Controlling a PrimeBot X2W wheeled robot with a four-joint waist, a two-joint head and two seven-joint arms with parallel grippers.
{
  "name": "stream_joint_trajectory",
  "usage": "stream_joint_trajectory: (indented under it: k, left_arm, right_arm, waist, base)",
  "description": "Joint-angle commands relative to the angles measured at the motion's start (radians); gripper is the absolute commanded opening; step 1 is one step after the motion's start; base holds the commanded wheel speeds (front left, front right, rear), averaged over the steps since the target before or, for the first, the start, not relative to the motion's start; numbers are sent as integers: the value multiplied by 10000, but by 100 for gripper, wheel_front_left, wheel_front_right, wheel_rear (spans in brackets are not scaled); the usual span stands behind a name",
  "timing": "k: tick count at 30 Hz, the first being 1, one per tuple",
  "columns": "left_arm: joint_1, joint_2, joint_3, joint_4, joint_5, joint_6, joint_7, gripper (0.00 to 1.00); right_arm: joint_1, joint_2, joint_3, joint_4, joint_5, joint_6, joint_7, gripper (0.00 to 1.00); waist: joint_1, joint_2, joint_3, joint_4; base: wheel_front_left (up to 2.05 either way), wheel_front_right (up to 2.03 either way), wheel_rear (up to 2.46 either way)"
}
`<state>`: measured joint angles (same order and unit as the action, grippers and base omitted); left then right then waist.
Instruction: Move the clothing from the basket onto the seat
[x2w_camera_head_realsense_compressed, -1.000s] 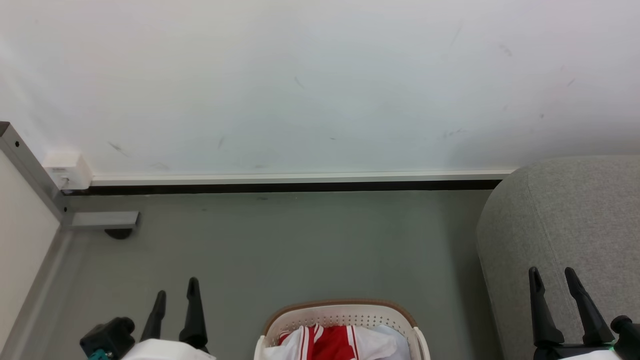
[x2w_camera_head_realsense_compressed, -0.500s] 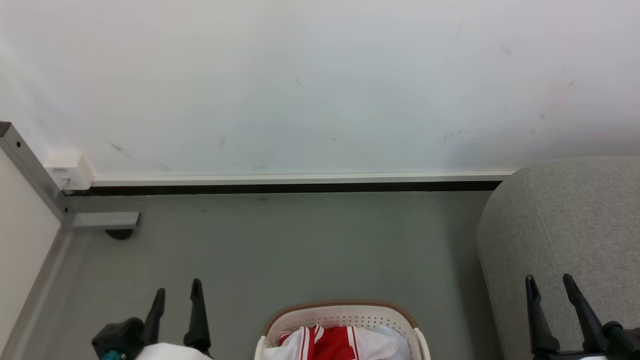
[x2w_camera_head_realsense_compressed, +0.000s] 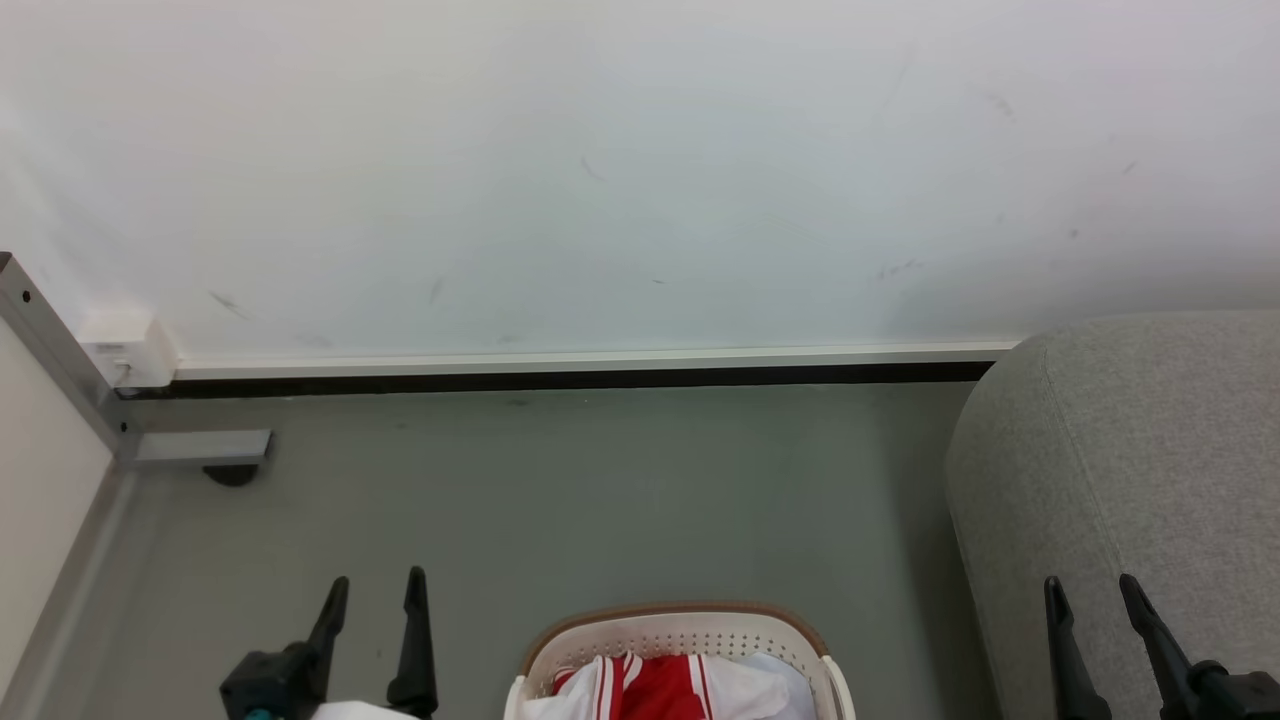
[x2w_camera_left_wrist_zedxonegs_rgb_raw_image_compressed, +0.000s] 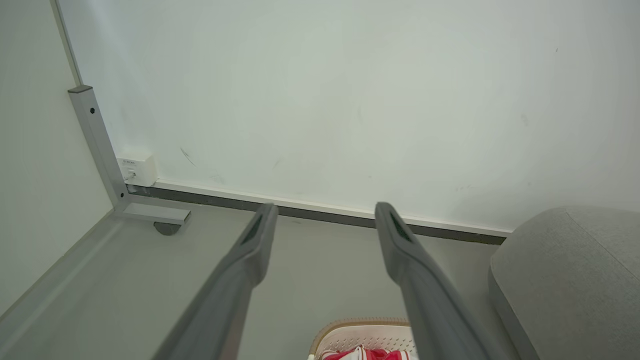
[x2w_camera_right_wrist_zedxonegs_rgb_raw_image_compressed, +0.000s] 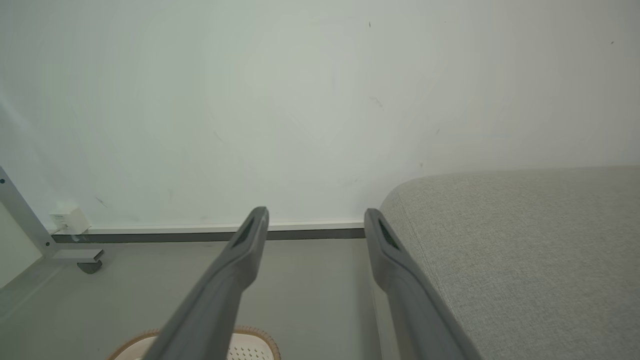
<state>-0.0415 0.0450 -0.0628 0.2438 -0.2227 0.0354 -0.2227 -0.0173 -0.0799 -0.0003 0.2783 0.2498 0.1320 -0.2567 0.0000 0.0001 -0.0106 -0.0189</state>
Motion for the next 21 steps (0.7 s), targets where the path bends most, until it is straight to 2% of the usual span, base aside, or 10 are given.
stream_joint_trajectory:
  k: [1, 21]
  left_arm:
    - [50, 84, 2, -15, 290, -57, -130, 100]
    - [128, 87, 22, 249, 1402, -219, -421, 100]
  right_arm:
    - [26, 31, -71, 32, -195, -19, -50, 100]
    - [159, 316, -49, 307, -1237, -24, -86, 100]
  waist:
    - [0, -1, -4, -8]
    - [0, -1, -36, -35]
  base:
    - [0, 0, 0]
    - [0, 0, 0]
